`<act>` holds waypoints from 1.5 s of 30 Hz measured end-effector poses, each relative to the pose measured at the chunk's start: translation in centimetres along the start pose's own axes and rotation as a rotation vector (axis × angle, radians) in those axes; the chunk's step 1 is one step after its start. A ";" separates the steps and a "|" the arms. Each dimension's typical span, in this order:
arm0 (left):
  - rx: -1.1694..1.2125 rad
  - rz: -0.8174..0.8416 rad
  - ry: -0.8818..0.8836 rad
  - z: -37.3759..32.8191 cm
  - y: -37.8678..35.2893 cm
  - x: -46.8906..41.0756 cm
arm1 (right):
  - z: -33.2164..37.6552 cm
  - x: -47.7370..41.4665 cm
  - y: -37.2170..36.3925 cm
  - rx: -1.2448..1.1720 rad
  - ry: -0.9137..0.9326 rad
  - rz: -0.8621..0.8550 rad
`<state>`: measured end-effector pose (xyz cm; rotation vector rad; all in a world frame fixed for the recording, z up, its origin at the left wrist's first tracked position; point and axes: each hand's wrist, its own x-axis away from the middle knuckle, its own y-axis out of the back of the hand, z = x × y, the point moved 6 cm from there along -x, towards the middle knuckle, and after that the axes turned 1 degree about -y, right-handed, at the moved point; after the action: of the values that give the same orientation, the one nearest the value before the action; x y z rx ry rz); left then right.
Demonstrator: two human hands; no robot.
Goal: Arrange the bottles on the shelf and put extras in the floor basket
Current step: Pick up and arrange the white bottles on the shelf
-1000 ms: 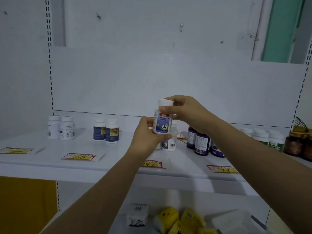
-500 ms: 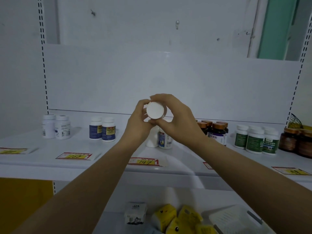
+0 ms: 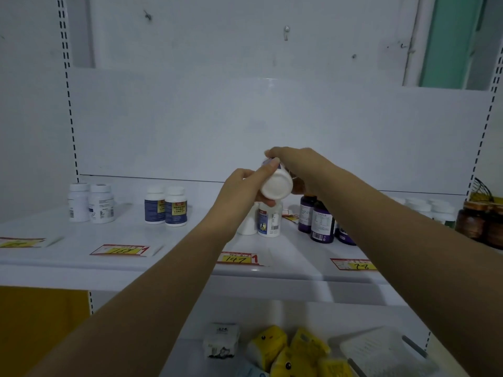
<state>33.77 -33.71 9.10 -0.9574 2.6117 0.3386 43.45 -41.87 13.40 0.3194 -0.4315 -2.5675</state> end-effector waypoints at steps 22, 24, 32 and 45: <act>-0.843 -0.045 0.042 5.7 6.1 -0.2 | 5.7 -1.9 -6.8 0.453 0.551 0.046; -0.930 0.030 0.086 7.4 6.7 -0.4 | 5.6 -3.1 -7.5 0.412 0.540 0.048; -1.090 0.254 0.154 11.0 6.5 -1.2 | 3.9 -7.6 -10.2 0.455 0.517 0.067; -1.174 0.276 0.155 11.3 6.4 -1.5 | -0.8 -10.8 -13.2 0.793 0.360 0.171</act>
<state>33.22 -24.26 0.02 -0.8879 2.5532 2.0635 46.86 -25.64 9.46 0.9499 -1.2570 -2.0025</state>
